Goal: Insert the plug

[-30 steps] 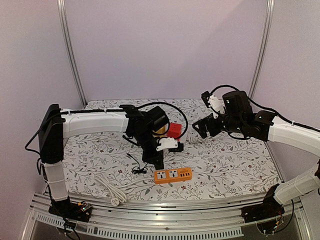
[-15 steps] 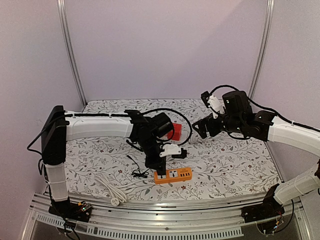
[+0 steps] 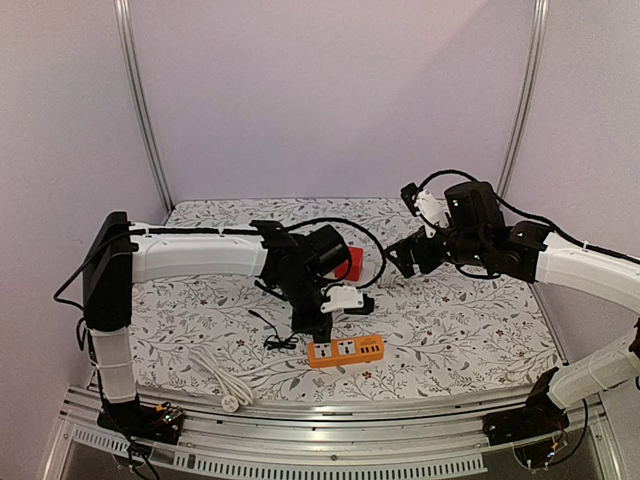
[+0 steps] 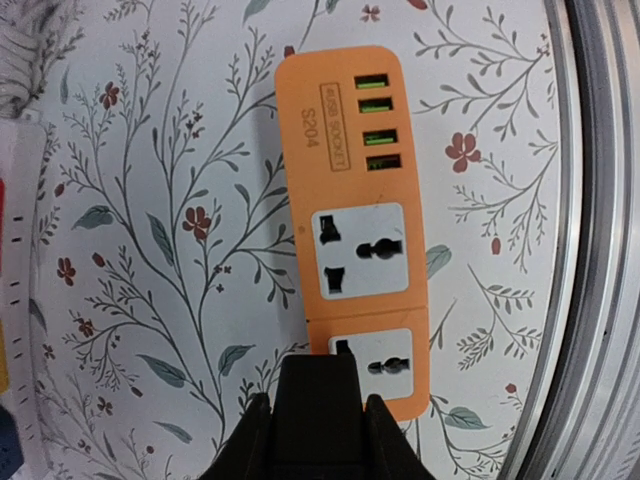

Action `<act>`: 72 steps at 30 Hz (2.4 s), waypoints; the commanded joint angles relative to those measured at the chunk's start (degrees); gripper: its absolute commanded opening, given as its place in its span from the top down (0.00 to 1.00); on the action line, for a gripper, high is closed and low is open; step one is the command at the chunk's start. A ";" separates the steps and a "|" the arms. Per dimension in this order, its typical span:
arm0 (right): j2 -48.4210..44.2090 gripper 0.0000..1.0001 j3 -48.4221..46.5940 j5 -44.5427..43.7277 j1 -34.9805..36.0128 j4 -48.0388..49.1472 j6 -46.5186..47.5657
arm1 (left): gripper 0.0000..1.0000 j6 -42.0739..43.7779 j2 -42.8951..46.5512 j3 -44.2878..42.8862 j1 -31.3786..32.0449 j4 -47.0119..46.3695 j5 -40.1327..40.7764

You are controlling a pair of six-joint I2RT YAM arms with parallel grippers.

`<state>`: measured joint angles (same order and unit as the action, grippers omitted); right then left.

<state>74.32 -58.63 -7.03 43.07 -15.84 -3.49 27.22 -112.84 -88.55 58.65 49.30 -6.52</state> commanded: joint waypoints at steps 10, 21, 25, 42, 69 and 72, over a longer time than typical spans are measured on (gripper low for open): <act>-0.24 0.01 -0.51 -0.31 0.14 0.26 1.12 | 1.00 -1.05 -0.03 -1.41 1.18 6.20 -3.12; -1.17 0.01 0.10 -0.74 0.13 0.27 1.06 | 1.00 -0.69 -1.69 -1.43 1.54 3.99 -2.18; -1.29 0.01 0.27 -0.79 0.12 0.22 0.95 | 1.00 -1.20 -2.04 -3.89 1.80 3.49 -2.40; -1.73 0.01 0.68 -1.15 0.14 0.20 1.02 | 1.00 -0.76 -2.39 -1.89 2.00 4.75 -3.13; -1.19 0.01 0.36 -0.99 0.13 0.28 1.15 | 1.00 0.07 -10.45 9.41 4.66 -0.49 -1.23; -0.49 0.01 -0.43 -2.98 0.16 -0.11 0.58 | 1.00 0.43 -10.63 8.34 4.23 0.26 -1.40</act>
<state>73.67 -58.52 -7.22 43.07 -15.84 -2.68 26.37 -114.21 -84.55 61.54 45.06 -5.56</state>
